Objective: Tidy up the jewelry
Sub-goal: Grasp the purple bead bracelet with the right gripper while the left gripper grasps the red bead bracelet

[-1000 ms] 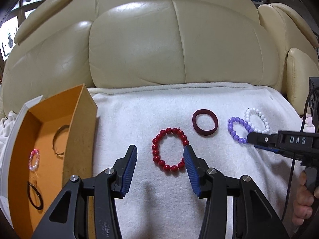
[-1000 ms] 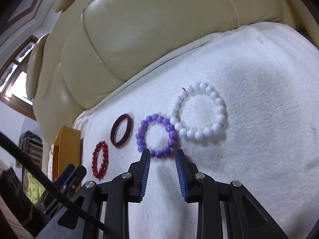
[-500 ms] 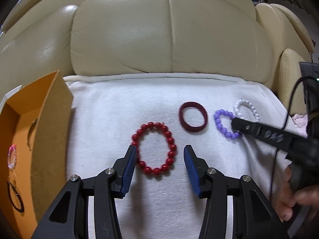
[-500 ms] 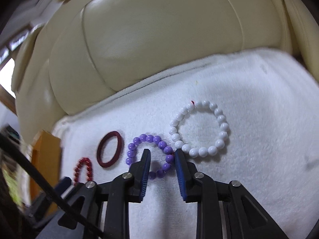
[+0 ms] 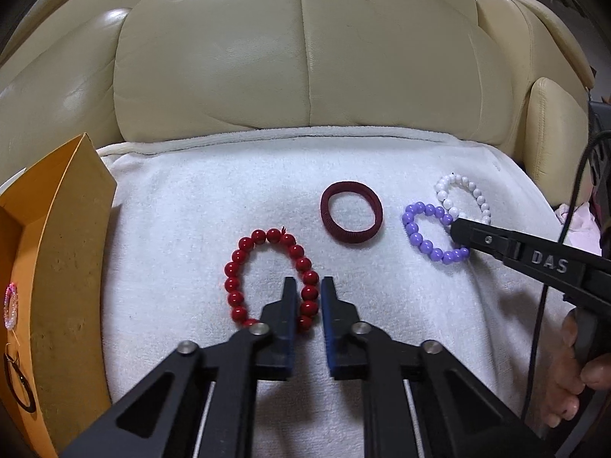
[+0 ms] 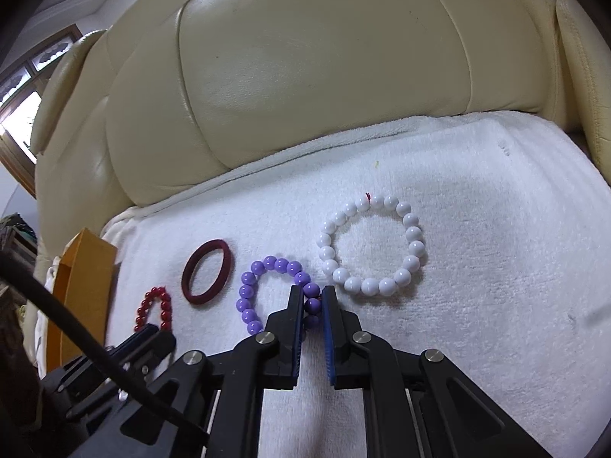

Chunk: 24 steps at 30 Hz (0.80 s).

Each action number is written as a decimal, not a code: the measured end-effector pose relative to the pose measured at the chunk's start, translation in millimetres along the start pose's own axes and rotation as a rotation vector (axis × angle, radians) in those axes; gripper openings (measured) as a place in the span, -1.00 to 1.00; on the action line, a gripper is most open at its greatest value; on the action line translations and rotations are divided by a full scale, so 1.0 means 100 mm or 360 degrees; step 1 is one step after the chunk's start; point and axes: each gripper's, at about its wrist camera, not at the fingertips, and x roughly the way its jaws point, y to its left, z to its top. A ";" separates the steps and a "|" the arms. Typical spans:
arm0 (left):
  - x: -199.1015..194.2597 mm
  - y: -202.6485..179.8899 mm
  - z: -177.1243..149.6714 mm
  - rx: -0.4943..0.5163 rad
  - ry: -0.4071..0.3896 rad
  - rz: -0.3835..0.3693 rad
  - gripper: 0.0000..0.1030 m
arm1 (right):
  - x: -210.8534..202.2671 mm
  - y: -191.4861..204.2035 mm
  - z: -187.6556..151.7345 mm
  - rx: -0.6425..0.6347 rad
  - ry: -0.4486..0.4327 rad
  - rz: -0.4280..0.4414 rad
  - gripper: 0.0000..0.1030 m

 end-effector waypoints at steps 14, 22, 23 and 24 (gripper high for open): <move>-0.31 -0.06 -0.25 -0.0007 0.0007 -0.0132 -0.82 | -0.48 -0.23 -0.21 -0.0068 0.0017 0.0057 -0.80; -0.40 -0.15 -0.37 0.0071 0.0013 -0.0115 -0.82 | -0.56 -0.36 -0.33 -0.0119 0.0061 -0.0016 -0.80; -0.40 -0.16 -0.39 0.0077 0.0017 -0.0102 -0.82 | -0.56 -0.39 -0.34 -0.0117 0.0069 -0.0022 -0.80; -0.40 -0.16 -0.39 0.0093 0.0018 -0.0082 -0.82 | -0.56 -0.42 -0.34 -0.0116 0.0075 -0.0026 -0.80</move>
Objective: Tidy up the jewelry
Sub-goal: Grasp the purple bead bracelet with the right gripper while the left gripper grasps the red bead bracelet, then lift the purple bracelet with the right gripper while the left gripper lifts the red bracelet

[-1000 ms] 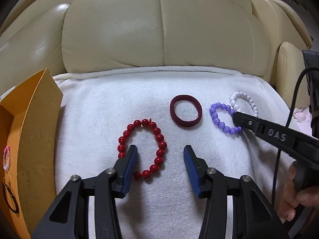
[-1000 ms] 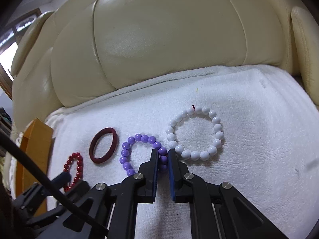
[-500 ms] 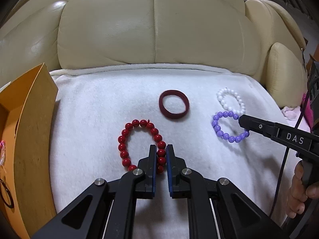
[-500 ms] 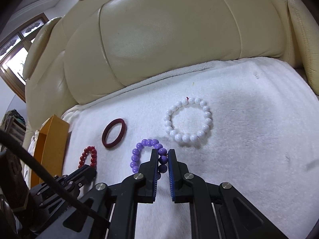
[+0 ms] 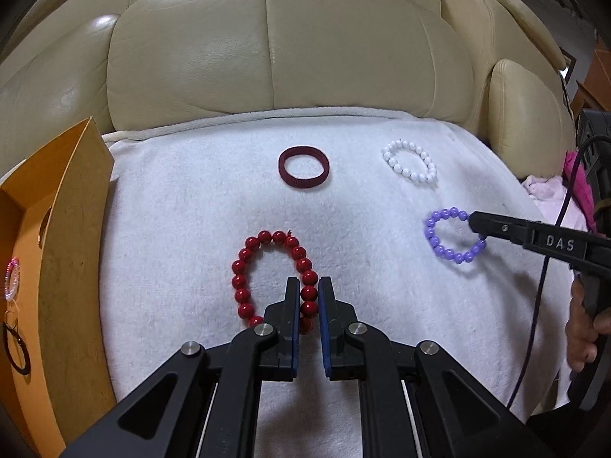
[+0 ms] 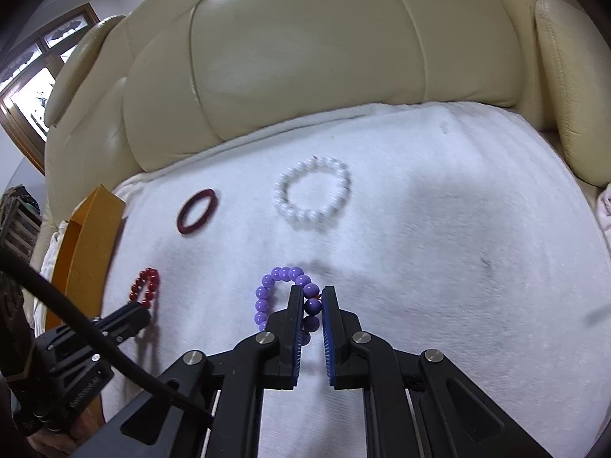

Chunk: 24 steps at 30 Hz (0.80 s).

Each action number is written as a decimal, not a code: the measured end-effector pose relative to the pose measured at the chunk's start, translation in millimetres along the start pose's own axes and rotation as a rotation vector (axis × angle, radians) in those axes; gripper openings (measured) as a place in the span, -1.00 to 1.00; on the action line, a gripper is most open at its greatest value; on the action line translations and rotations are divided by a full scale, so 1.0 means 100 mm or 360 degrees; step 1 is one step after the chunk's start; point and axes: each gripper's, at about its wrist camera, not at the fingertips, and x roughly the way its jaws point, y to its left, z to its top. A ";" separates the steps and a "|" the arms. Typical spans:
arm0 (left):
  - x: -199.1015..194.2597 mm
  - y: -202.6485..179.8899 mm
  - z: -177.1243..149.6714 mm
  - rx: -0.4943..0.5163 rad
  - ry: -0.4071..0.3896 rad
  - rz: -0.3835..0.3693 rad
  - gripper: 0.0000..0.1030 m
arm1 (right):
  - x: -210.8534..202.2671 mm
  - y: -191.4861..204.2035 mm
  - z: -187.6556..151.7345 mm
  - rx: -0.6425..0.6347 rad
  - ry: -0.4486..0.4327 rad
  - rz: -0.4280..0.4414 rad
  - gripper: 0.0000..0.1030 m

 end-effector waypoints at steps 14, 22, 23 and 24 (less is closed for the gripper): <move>-0.17 0.05 0.02 0.0063 -0.0045 0.0061 -0.53 | -0.02 -0.17 0.04 0.0037 0.0056 -0.0045 -0.78; -0.14 -0.06 0.01 0.0082 -0.0023 -0.0057 -0.35 | 0.07 -0.15 0.03 0.0013 0.0100 -0.0076 -0.74; -0.11 -0.07 0.02 0.0085 -0.0014 -0.0048 -0.35 | 0.08 -0.15 0.03 0.0012 0.0098 -0.0078 -0.74; -0.07 -0.07 0.02 0.0079 0.0003 -0.0044 -0.35 | 0.08 -0.14 0.03 0.0010 0.0095 -0.0081 -0.74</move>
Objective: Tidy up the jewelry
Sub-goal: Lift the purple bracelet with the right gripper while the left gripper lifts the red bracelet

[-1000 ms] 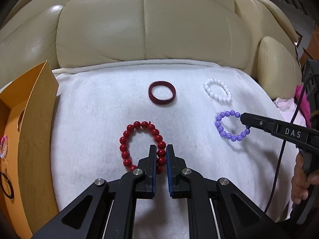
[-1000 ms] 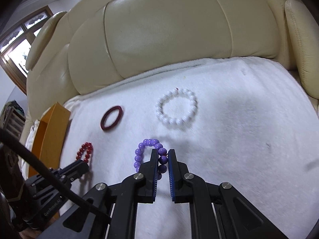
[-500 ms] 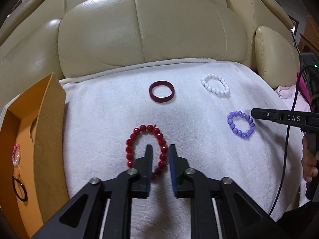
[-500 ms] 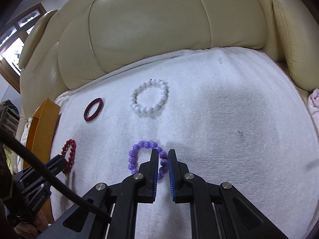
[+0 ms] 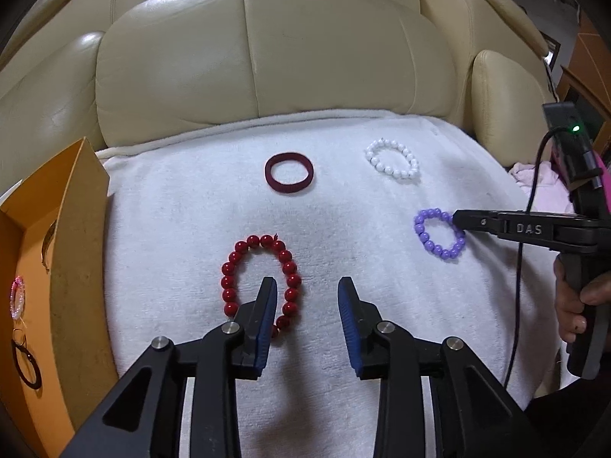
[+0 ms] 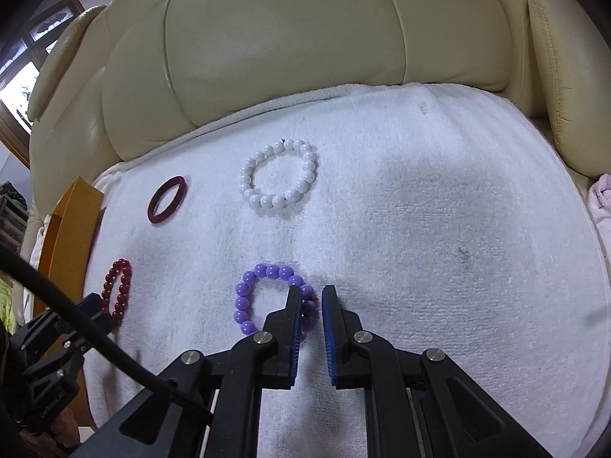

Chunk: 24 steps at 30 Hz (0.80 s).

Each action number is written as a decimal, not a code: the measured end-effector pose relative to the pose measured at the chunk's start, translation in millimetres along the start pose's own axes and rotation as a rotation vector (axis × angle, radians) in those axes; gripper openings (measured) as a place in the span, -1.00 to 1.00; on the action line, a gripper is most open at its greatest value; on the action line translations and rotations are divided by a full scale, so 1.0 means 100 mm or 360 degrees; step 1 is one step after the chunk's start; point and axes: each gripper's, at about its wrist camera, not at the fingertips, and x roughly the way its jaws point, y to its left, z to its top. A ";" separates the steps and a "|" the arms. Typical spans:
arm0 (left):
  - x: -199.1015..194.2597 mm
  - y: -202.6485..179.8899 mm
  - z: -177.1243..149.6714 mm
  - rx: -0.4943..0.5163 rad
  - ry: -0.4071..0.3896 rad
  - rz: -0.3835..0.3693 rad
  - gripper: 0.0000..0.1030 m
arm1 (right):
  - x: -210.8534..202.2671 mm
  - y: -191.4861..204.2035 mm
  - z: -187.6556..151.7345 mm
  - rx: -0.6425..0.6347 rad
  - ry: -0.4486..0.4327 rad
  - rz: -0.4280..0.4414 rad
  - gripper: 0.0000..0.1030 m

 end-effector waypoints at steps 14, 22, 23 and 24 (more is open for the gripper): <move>0.18 0.11 0.00 -0.0053 0.0002 0.0026 -0.83 | 0.09 0.24 -0.06 -0.0169 -0.0018 -0.0082 -0.78; 0.04 0.09 0.07 -0.0060 -0.0078 0.0029 -0.83 | -0.04 0.25 -0.04 -0.0163 -0.0097 -0.0054 -0.80; 0.00 0.09 0.08 -0.0065 -0.0100 0.0028 -0.83 | -0.09 0.25 -0.03 -0.0159 -0.0122 -0.0041 -0.80; -0.04 0.10 0.09 -0.0072 -0.0114 0.0021 -0.83 | -0.13 0.25 -0.02 -0.0156 -0.0140 -0.0028 -0.80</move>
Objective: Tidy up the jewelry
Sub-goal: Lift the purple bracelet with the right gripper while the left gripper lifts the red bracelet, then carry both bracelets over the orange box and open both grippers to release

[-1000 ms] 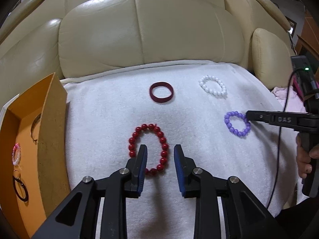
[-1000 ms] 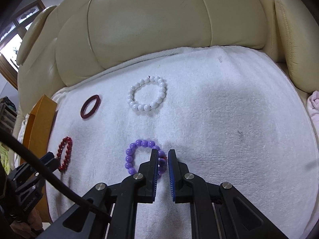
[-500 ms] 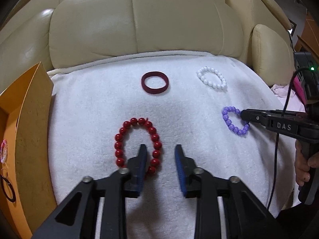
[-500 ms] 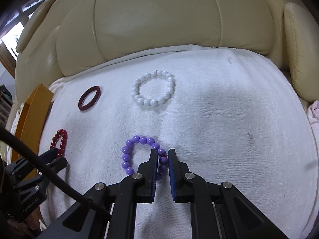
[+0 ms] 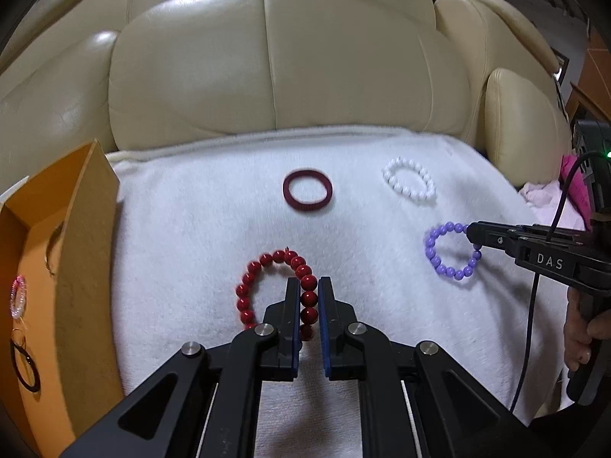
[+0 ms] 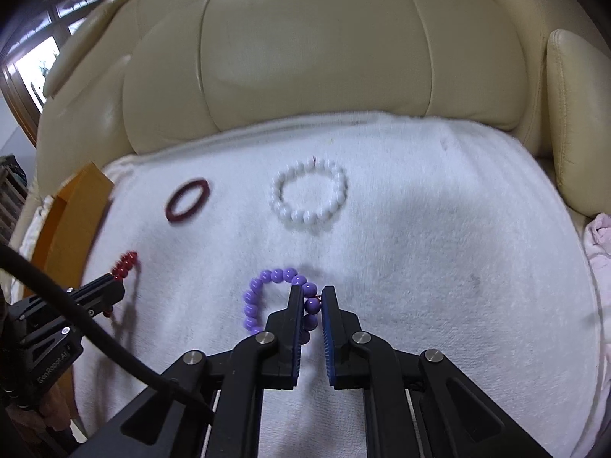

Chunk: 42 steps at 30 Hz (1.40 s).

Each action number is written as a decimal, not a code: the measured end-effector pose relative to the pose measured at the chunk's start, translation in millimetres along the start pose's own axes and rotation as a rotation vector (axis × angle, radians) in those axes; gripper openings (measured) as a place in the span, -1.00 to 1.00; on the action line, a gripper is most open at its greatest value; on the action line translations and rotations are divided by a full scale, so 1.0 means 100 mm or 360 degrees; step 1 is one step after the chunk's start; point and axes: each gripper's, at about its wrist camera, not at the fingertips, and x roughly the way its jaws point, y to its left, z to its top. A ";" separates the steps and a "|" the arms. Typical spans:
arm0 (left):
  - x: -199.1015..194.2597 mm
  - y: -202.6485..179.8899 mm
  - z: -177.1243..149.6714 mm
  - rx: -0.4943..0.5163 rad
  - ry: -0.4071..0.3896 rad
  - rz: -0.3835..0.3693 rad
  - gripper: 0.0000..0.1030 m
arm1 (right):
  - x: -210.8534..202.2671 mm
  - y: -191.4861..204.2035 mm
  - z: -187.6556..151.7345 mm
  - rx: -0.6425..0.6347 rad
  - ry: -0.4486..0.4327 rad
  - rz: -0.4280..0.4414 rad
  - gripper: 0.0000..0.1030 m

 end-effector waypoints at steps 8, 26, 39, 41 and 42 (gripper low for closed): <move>-0.26 0.04 0.05 -0.0014 -0.0094 -0.0037 -0.83 | -0.18 -0.02 0.03 0.0042 -0.0068 0.0068 -0.80; -0.81 0.09 0.06 -0.0046 -0.0261 -0.0027 -0.83 | -0.46 0.22 0.06 0.0020 -0.0190 0.0131 -0.80; -1.39 0.41 -0.04 -0.0146 -0.0402 0.0166 -0.83 | -0.69 0.77 0.00 -0.0095 -0.0259 0.0244 -0.80; -1.48 0.47 -0.07 -0.0160 -0.0419 0.0200 -0.83 | -0.73 0.88 0.00 -0.0119 -0.0270 0.0276 -0.80; -1.51 0.49 -0.08 -0.0164 -0.0425 0.0216 -0.83 | -0.74 0.93 0.00 -0.0129 -0.0274 0.0292 -0.80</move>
